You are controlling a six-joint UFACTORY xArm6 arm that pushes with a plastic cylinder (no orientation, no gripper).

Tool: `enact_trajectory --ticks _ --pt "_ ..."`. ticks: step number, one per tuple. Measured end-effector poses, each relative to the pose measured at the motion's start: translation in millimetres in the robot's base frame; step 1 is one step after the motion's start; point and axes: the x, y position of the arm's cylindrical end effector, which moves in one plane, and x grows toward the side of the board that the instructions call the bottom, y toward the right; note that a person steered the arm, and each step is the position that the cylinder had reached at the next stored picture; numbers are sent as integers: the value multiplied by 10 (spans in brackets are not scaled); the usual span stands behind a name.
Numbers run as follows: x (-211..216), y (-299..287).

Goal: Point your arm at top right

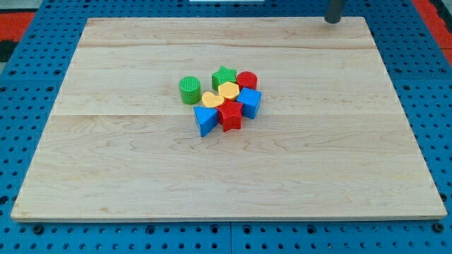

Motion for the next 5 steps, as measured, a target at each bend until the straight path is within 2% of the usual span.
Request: enact_trajectory --ticks 1,2,3,4,5 --pt "109 157" --pt "736 1010" --pt "1015 1318" --pt "1046 1311" --pt "837 699"
